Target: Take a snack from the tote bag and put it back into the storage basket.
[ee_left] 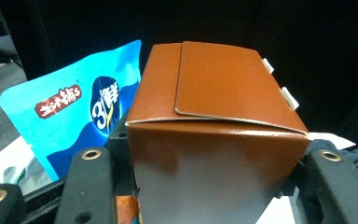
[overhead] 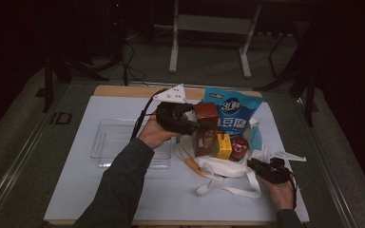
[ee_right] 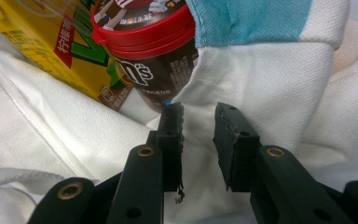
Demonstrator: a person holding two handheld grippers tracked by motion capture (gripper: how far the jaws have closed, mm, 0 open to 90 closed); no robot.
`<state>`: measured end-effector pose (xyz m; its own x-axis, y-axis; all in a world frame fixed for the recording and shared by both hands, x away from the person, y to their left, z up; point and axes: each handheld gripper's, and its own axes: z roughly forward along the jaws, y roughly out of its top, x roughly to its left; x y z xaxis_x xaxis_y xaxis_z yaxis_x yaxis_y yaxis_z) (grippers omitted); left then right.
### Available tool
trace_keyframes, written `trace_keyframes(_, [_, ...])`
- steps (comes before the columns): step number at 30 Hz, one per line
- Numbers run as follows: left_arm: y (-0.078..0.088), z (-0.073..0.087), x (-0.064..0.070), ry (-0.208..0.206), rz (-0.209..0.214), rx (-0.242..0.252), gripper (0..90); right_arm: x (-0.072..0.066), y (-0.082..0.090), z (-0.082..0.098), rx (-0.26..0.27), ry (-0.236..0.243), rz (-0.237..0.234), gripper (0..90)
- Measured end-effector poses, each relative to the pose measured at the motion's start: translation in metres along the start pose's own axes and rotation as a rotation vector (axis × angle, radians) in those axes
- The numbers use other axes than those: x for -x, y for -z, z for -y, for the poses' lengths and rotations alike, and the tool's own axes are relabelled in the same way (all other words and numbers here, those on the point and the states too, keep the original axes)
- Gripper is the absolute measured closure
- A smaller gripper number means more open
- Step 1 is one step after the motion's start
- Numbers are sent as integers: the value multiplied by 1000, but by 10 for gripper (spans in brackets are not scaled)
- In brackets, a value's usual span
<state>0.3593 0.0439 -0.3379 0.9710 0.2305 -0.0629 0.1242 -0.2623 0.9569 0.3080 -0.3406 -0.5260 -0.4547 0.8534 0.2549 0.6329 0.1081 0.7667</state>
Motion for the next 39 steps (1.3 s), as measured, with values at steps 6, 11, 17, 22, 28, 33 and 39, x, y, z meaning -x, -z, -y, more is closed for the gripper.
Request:
trace_keyframes(6, [7,-1,1,-19,-2,-13,432,0,0,0,2,-1,-1,720])
trace_keyframes(11, [14,0,1,-30,-8,-26,433,0,0,1,3,-2,-2,720])
trace_keyframes(17, [22,2,0,-40,-20,-43,433,0,0,0,2,-3,-2,720])
trace_keyframes(22, [26,3,-1,-55,-29,-74,433,0,0,1,4,-2,-2,720])
trace_keyframes(28, [32,6,-3,-54,-29,-89,433,0,0,1,6,-1,-2,720])
trace_keyframes(33, [34,8,-5,-57,-52,-130,433,1,-1,1,7,-1,-3,719])
trace_keyframes(39, [40,11,-8,-57,-49,-137,433,1,0,1,8,-2,-4,719])
